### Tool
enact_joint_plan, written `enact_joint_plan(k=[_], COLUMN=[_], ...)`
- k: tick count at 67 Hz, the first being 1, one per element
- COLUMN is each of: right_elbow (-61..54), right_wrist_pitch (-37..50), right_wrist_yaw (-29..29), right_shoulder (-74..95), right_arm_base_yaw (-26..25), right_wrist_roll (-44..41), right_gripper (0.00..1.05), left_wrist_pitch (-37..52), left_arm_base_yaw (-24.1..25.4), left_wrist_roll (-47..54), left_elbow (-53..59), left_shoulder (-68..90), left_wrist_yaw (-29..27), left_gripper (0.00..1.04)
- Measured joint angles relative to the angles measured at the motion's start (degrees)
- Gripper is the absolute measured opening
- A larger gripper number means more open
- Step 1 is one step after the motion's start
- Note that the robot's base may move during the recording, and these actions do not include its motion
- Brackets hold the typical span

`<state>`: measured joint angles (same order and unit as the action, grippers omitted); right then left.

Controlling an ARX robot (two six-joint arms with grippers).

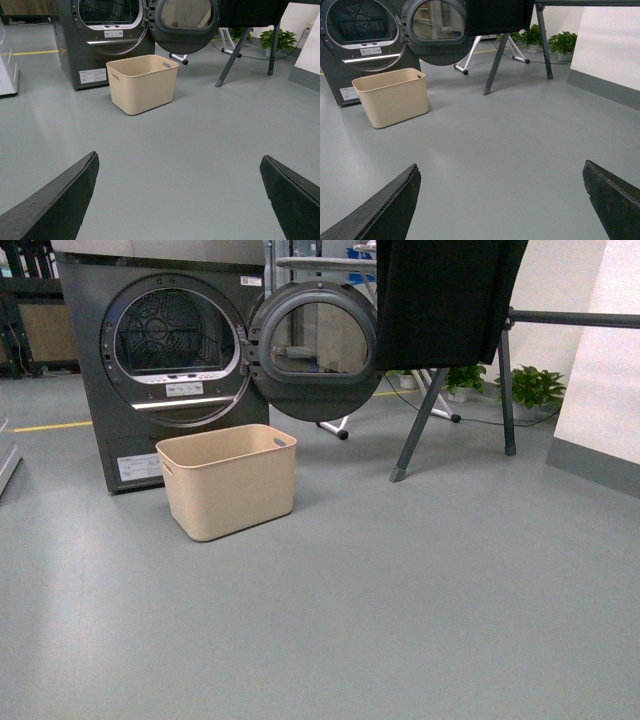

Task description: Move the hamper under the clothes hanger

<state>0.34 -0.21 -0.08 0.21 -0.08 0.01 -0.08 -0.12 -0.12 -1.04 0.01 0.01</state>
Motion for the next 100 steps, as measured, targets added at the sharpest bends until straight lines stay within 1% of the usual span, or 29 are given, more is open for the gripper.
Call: enact_joint_plan(k=[100], right_elbow=[0.00], right_wrist_pitch=[0.00], right_wrist_yaw=[0.13], right_shoulder=[0.00], right_arm_base_yaw=[0.00], right_wrist_roll=[0.00], right_gripper=[0.97], left_wrist_pitch=[0.00], left_arm_base_yaw=[0.00], left_wrist_roll=[0.02], left_elbow=[0.00], left_shoulder=[0.02], left_wrist_yaw=[0.04], left_gripper=[0.98])
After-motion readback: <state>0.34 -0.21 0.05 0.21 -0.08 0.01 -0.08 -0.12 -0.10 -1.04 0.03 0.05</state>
